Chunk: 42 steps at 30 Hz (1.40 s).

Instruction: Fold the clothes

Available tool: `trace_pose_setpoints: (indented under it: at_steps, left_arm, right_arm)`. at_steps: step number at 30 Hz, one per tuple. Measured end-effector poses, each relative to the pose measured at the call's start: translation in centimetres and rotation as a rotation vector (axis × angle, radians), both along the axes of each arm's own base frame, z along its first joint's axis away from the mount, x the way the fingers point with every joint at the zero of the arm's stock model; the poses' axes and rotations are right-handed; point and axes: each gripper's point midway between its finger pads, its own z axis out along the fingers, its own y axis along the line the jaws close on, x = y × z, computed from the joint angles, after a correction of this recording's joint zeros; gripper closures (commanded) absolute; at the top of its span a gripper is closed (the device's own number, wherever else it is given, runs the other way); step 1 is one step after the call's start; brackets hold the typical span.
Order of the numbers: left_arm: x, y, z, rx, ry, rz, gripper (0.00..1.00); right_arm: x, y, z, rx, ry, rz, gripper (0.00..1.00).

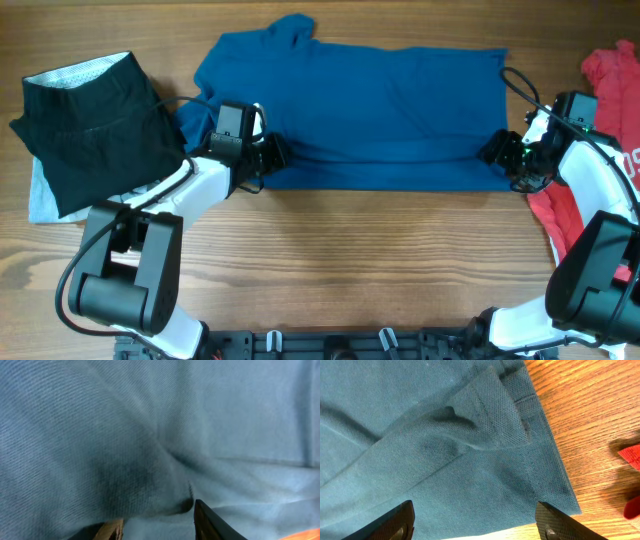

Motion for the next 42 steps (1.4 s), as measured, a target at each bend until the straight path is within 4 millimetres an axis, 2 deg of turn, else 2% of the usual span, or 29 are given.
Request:
trace_pose_setpoints:
  at_steps: [6, 10, 18, 21, 22, 24, 26, 30, 42]
  left_arm:
    - [1.5, -0.4, 1.1, -0.032, -0.065, 0.020, 0.60]
    - [1.5, -0.5, 1.1, -0.042, -0.061, 0.033, 0.66]
    - [1.3, -0.5, 1.0, -0.041, -0.048, 0.037, 0.66]
    - [1.2, -0.8, 0.9, -0.041, -0.046, 0.027, 0.69]
    - [1.1, -1.0, 0.8, -0.041, -0.044, 0.023, 0.72]
    - [0.9, -1.2, 0.4, -0.042, -0.031, 0.023, 0.86]
    - [0.8, -1.3, -0.2, -0.044, -0.011, 0.038, 0.96]
    - [1.3, -1.4, -0.6, -0.050, -0.017, 0.053, 0.96]
    - [5.6, -2.6, 3.7, -0.186, -0.215, 0.128, 0.96]
  right_arm:
    - [0.0, 0.0, 0.0, 0.000, 0.000, 0.000, 0.22]
    - [0.0, 0.0, 0.0, 0.000, 0.000, 0.000, 0.22]
    - [0.0, 0.0, 0.0, 0.000, 0.000, 0.000, 0.22]
    - [0.0, 0.0, 0.0, 0.000, 0.000, 0.000, 0.22]
    - [0.0, 0.0, 0.0, 0.000, 0.000, 0.000, 0.22]
    - [0.0, 0.0, 0.0, 0.000, 0.000, 0.000, 0.22]
    - [0.0, 0.0, 0.0, 0.000, 0.001, 0.000, 0.22]
    - [-0.1, 0.0, 0.0, 0.001, 0.004, 0.000, 0.22]
    - [-0.2, 0.1, 0.0, 0.002, 0.007, 0.000, 0.24]
